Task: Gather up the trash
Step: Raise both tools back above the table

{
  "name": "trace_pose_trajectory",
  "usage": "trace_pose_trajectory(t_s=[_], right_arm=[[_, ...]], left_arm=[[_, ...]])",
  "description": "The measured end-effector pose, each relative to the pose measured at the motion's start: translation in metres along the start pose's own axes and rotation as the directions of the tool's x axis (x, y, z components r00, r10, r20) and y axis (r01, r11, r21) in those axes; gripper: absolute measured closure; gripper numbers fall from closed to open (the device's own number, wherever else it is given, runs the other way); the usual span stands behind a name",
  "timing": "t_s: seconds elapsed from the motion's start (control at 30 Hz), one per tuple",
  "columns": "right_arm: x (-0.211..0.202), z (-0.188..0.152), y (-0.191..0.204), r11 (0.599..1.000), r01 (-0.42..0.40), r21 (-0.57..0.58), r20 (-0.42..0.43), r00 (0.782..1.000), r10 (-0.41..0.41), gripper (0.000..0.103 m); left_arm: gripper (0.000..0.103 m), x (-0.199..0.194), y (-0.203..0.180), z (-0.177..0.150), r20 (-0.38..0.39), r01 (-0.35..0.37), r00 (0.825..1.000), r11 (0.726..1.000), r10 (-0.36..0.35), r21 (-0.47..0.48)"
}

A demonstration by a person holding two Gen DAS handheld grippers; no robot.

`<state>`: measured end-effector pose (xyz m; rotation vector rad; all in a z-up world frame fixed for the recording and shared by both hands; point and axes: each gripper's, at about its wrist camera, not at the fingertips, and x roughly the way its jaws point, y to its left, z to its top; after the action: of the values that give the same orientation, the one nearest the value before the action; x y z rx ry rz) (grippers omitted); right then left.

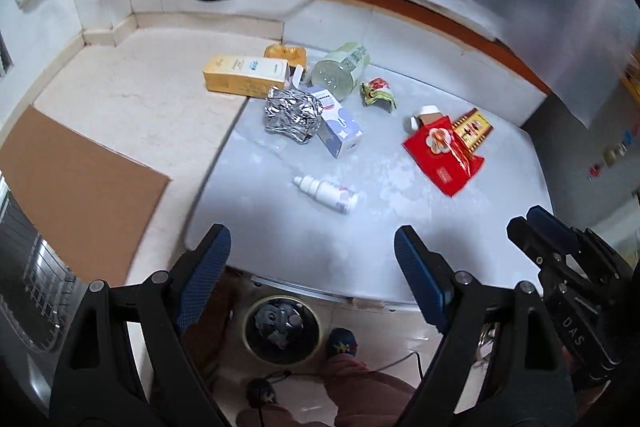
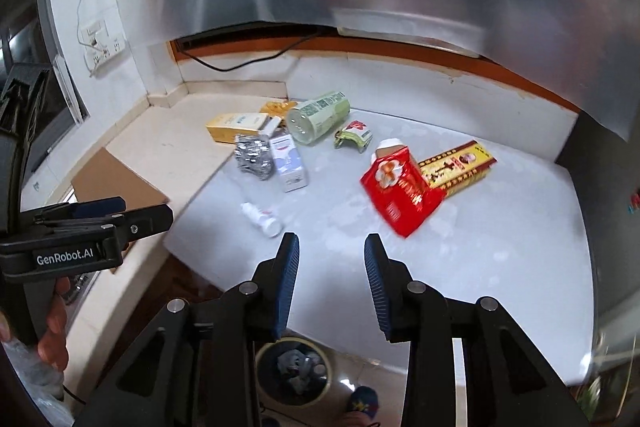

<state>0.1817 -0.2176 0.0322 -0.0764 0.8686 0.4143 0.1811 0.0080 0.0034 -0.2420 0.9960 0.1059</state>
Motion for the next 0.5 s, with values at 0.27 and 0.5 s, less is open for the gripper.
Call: trace_pose_trajectory(t_s=[0.27, 0.5], right_arm=[[0.069, 0.031, -0.059, 0.997, -0.020, -0.076, -0.074, 0.997, 0.014, 0.069], [0.111, 0.040, -0.083, 0.991, -0.027, -0.134, -0.116, 0.993, 0.011, 0.069]], left_arm=[[0.021, 0.057, -0.020, 0.016, -0.060, -0.054, 0.997, 0.991, 0.047, -0.122], [0.021, 0.092, -0.018, 0.018, -0.110, -0.095, 0.991, 0.971, 0.072, -0.220]])
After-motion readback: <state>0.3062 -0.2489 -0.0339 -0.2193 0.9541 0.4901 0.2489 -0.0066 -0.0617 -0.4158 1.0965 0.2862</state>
